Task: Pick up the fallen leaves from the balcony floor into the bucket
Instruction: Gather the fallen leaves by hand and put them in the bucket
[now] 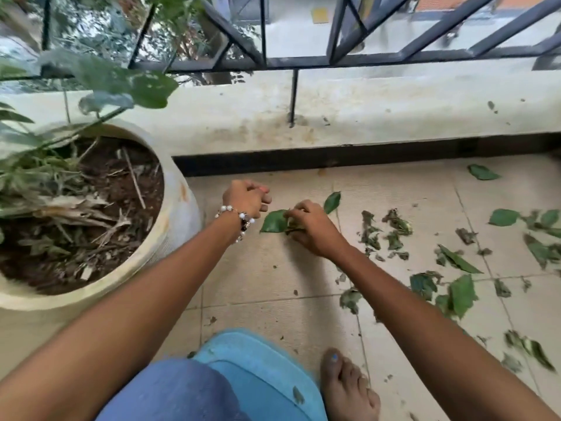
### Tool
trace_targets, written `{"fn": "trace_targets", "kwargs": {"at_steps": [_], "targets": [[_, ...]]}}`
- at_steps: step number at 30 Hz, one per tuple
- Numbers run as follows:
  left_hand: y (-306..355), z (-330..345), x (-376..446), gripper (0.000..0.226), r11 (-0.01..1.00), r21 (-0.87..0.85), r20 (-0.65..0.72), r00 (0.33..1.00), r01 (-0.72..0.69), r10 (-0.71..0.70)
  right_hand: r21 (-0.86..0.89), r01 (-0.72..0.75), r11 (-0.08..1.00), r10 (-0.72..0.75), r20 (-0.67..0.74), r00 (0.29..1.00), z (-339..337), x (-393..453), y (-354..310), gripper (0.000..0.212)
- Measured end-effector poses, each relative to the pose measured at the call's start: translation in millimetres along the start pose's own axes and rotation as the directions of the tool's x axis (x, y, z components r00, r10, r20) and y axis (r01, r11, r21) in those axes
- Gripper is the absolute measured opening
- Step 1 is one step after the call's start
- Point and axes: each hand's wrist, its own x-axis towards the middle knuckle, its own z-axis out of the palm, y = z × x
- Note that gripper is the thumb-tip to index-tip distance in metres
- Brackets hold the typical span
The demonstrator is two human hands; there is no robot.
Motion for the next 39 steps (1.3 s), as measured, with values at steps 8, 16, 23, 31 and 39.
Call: {"fn": "trace_targets", "kwargs": {"at_steps": [8,16,23,31,39], "targets": [[-14,-6,3,0.012,0.994,-0.048,0.047,0.994,0.096,-0.094,-0.408,0.238,0.881,-0.144,0.248,0.958,22,11,6,0.058],[-11,19,0,0.016,0.987,-0.058,0.141,0.98,0.149,-0.14,-0.433,0.001,0.901,0.076,0.161,0.984,-11,-2,90,0.063],[-5,51,-11,0.016,0.98,-0.05,0.235,0.956,0.194,-0.178,-0.276,-0.1,0.956,0.142,0.138,0.98,-9,-61,82,0.056],[2,92,-36,0.018,0.983,0.001,0.337,0.925,0.186,-0.175,-0.343,0.068,0.937,0.071,0.375,0.924,0,-124,68,0.093],[1,116,-54,0.019,0.982,0.089,0.362,0.913,0.165,-0.186,-0.158,-0.031,0.987,0.007,-0.149,0.989,33,-152,80,0.029]]}}
